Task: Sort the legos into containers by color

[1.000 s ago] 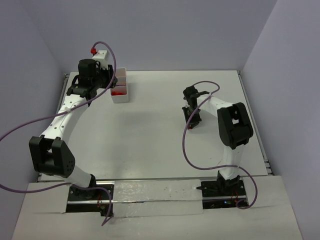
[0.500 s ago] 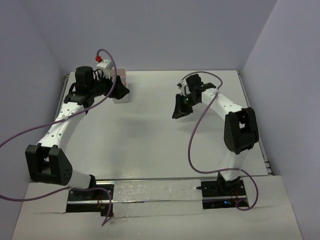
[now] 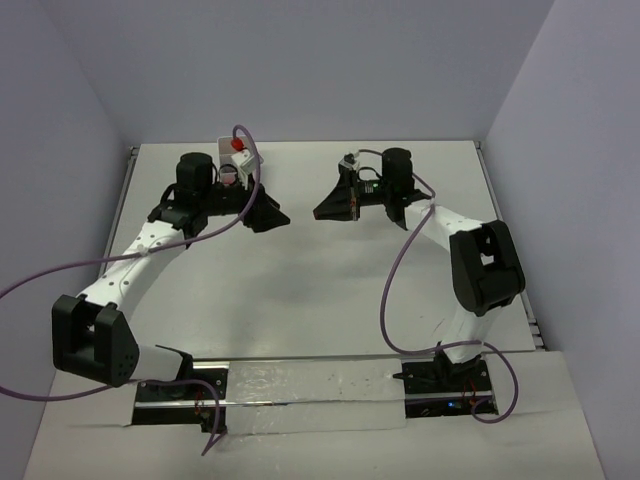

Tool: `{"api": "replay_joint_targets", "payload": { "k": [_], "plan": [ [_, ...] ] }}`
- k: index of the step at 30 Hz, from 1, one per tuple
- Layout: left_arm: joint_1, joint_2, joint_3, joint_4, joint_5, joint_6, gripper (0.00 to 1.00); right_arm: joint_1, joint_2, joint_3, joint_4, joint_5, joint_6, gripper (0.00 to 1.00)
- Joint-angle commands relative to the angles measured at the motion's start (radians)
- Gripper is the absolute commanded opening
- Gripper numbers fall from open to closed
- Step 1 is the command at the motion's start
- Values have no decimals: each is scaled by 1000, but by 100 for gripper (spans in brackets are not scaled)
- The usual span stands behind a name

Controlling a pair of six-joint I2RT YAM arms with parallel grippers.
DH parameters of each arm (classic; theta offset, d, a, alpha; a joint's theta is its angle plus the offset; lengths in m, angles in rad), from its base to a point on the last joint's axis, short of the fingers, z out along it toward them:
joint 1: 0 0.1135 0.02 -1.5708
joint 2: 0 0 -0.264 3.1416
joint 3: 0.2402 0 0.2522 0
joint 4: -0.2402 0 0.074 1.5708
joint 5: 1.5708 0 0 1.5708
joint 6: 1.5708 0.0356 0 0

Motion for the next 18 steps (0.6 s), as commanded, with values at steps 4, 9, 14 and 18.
{"api": "replay_joint_targets", "payload": {
  "k": [4, 9, 14, 18],
  "plan": [
    [-83, 15, 46, 113, 18, -3, 65, 9, 1, -41, 559, -83, 487, 0],
    [-108, 46, 81, 118, 8, 12, 63, 12, 5, -44, 547, -84, 486, 0],
    [-128, 64, 104, 132, 12, 3, 59, 12, 6, -50, 478, -83, 448, 0],
    [-144, 77, 128, 142, 12, -8, 57, 11, 16, -42, 431, -80, 411, 0]
  ]
}}
